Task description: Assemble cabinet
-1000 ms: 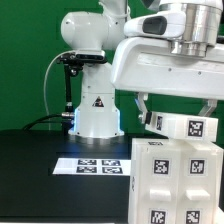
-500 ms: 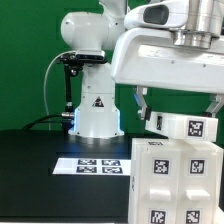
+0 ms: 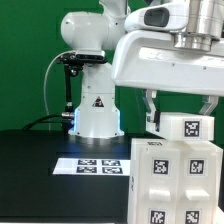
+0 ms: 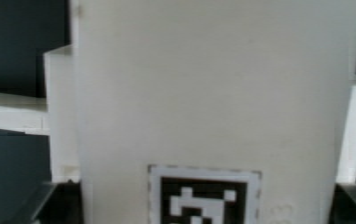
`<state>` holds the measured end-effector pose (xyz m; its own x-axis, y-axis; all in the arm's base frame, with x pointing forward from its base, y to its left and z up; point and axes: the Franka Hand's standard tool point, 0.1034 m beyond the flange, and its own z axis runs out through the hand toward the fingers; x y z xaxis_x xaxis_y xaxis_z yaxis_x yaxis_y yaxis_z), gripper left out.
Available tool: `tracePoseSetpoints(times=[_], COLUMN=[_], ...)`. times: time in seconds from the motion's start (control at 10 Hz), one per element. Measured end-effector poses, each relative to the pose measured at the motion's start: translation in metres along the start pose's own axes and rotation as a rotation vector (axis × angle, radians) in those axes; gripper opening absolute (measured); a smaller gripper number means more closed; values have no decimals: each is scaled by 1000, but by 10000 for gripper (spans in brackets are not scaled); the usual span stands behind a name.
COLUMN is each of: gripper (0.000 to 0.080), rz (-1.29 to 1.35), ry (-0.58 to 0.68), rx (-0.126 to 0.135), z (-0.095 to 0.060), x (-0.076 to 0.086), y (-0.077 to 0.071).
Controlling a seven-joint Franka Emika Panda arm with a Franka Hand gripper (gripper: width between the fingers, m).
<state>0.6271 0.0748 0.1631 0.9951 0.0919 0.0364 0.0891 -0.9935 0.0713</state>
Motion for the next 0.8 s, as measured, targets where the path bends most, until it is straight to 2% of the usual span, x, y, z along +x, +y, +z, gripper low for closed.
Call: tracePoseSetpoints(times=[0.3,0.5,0.6,0.7,0.8], gripper=[554,554,555,557,557], rz=[0,96,156,342,464], ry=[0,7,7,5,6], rx=[0,-1,-2,12,12], z=[0,0,0,1,0], x=[0,1,1,1,2], y=[0,0,0,-1,-2])
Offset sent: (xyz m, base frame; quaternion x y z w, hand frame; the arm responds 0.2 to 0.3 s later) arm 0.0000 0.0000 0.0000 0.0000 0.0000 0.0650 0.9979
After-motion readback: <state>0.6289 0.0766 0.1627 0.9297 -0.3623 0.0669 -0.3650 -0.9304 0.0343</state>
